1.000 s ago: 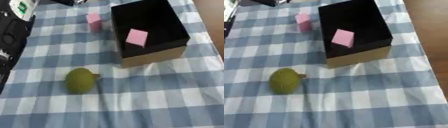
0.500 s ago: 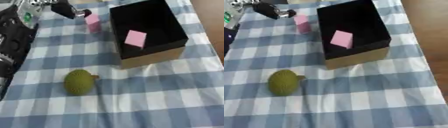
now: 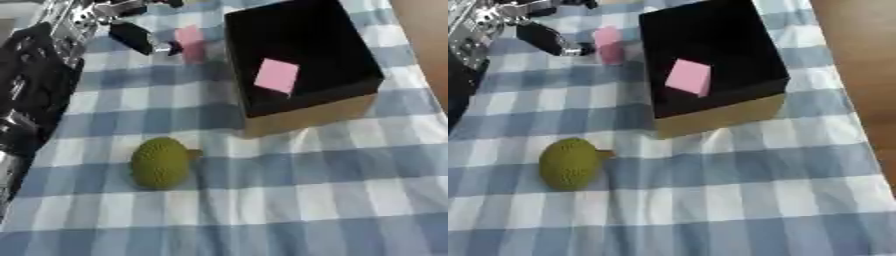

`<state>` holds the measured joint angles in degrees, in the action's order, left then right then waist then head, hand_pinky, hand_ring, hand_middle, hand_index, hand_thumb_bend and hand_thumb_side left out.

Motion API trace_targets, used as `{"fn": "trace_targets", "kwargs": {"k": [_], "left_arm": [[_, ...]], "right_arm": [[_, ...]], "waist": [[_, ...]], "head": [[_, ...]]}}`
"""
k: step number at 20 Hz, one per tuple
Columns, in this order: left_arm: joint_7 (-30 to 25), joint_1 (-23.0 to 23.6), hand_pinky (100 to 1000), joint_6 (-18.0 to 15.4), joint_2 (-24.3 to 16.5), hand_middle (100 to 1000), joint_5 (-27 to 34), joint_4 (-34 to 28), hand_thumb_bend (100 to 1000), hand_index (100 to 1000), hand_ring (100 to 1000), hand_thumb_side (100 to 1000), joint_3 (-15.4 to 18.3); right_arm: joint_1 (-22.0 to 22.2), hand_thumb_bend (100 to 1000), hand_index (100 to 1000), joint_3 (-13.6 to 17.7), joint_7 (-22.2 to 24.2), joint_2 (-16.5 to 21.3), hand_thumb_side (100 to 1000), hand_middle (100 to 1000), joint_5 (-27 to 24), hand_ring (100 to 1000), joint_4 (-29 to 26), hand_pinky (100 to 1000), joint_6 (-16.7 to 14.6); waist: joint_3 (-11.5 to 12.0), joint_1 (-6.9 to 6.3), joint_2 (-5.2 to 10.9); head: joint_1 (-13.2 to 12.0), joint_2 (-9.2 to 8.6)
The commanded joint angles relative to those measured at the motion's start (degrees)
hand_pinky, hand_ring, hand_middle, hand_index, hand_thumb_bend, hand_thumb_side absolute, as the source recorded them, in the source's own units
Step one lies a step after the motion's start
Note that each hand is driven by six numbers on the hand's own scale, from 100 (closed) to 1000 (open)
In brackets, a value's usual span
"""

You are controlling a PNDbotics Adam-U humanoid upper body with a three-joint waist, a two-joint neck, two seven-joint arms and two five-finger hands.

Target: Pick up objects on the table and place them in the box.

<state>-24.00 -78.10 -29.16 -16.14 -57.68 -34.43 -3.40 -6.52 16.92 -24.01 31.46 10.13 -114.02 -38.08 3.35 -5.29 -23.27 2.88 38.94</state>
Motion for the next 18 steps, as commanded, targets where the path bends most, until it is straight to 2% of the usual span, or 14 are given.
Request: {"fn": "trace_targets", "kwargs": {"k": [1,11,18], "left_arm": [[0.4,-1.2,958,0.5,-1.5,853,-1.4,0.0,485,951,947,638,0.8],[0.8,-1.8,956,0.1,-0.8,853,-1.0,0.4,482,955,947,659,1.4],[0.9,-2.3,957,0.7,0.0,851,-0.3,1.0,462,956,945,673,2.0]], "right_arm": [[-0.3,100,905,0.6,-0.1,0.7,470,426,0.8,938,-0.6,906,-0.2],[-1.3,100,907,0.4,0.3,0.5,470,423,1.0,951,-0.6,908,0.5],[-2.1,100,907,0.2,0.8,0.8,470,423,0.5,954,-0.6,908,0.5]], "waist": [[0.3,1.26,0.07],[1.0,0.93,-1.2],[0.7,0.58,-1.83]], "head": [[-0.4,-0.72],[-1.0,-1.34],[-1.9,-1.93]]}}
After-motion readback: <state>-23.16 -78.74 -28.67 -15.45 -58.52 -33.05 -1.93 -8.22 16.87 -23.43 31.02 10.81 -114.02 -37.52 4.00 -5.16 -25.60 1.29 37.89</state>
